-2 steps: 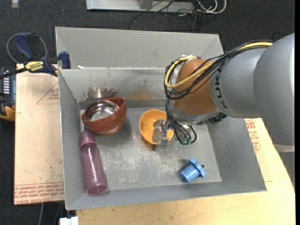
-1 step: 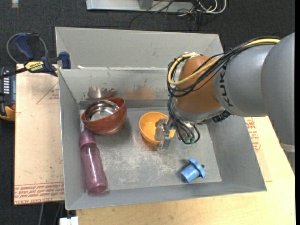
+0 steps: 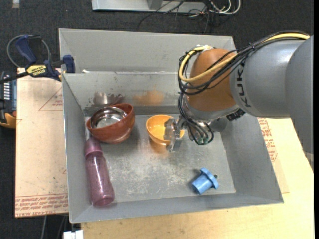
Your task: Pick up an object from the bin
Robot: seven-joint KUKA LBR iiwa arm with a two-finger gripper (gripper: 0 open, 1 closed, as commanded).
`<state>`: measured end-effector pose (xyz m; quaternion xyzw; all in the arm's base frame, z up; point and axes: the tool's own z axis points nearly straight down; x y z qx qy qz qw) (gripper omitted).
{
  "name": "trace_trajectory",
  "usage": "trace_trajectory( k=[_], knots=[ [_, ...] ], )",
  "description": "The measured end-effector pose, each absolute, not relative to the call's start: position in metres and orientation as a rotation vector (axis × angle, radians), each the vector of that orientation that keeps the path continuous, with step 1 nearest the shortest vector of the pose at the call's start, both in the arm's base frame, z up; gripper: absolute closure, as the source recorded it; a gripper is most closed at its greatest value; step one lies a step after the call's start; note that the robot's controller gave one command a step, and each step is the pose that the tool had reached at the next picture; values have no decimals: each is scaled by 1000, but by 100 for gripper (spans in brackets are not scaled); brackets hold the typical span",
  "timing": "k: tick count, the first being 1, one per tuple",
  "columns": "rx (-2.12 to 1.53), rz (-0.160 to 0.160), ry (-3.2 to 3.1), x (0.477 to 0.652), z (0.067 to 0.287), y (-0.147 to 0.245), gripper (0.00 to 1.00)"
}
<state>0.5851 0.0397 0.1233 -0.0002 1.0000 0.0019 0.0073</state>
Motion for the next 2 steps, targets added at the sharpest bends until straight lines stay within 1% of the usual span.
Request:
trace_trajectory(
  k=[1,2],
  knots=[
    [-65,7,3132,542,80,49,100],
    [-5,10,3119,567,194,48,100]
  ],
)
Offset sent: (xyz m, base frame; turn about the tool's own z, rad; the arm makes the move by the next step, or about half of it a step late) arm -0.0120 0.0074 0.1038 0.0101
